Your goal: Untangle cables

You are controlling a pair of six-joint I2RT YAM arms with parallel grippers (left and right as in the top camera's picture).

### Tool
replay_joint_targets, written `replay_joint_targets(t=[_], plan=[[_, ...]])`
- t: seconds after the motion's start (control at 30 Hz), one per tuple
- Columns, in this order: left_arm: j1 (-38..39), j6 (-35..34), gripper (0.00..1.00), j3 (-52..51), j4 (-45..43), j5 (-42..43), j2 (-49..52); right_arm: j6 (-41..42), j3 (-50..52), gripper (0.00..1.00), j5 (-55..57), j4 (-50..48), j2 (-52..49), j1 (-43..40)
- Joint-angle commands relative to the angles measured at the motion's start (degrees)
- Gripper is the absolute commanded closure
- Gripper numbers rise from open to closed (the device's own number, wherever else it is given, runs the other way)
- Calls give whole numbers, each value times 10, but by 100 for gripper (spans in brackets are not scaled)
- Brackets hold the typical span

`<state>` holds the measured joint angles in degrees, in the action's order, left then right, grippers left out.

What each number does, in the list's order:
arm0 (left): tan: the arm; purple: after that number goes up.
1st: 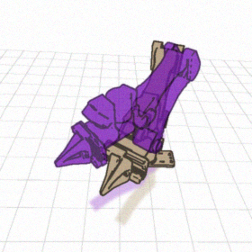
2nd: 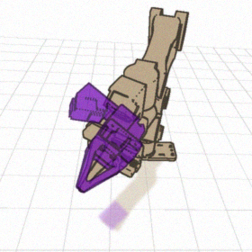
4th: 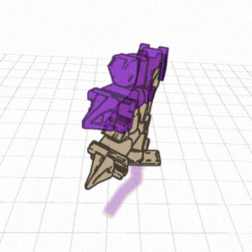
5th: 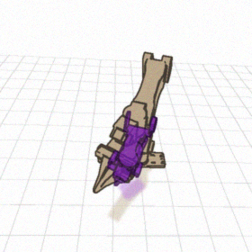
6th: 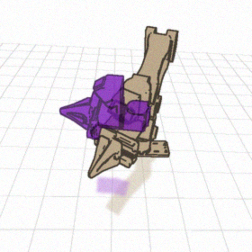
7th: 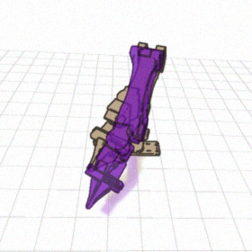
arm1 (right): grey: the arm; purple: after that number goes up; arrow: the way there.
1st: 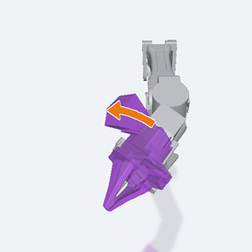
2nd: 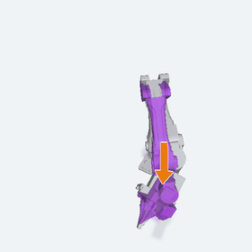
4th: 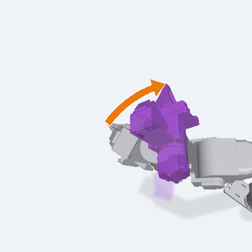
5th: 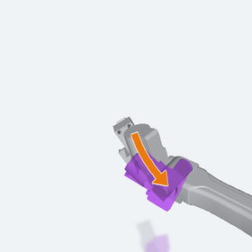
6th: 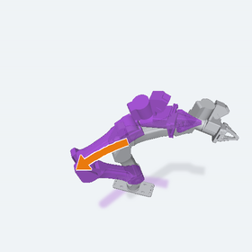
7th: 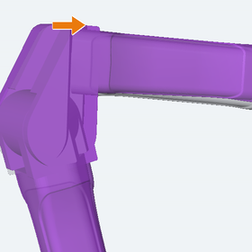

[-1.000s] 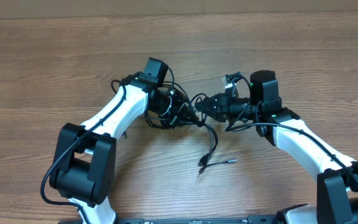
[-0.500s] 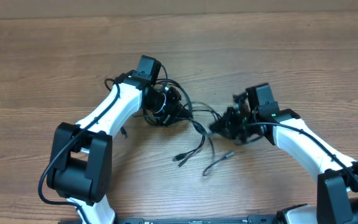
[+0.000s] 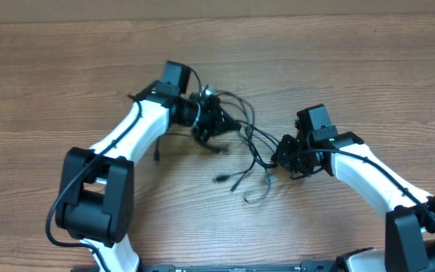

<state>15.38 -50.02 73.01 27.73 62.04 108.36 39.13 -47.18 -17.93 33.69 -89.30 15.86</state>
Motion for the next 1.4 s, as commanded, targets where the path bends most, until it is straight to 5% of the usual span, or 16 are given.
replay_joint_targets(t=[0.0,0.3,0.47,0.6,0.67,0.8,1.1,1.37], plan=[[-74,24,96,21,-54,129,-13,-2,4,96,83,23,1,-6],[-195,26,96,24,-83,126,-85,0,4,96,110,40,1,-6],[-201,67,91,24,-65,123,-103,-1,4,96,108,30,1,-5],[-166,94,56,22,9,50,-102,0,4,96,108,19,1,-5],[-139,94,25,21,54,-22,-102,0,4,96,108,16,1,-5],[-73,93,0,21,89,-127,-102,0,4,96,103,16,1,-5],[65,67,0,21,59,-319,-100,-42,4,96,39,-3,1,-5],[87,16,0,21,52,-335,-83,-166,4,96,-195,-128,16,-5]])
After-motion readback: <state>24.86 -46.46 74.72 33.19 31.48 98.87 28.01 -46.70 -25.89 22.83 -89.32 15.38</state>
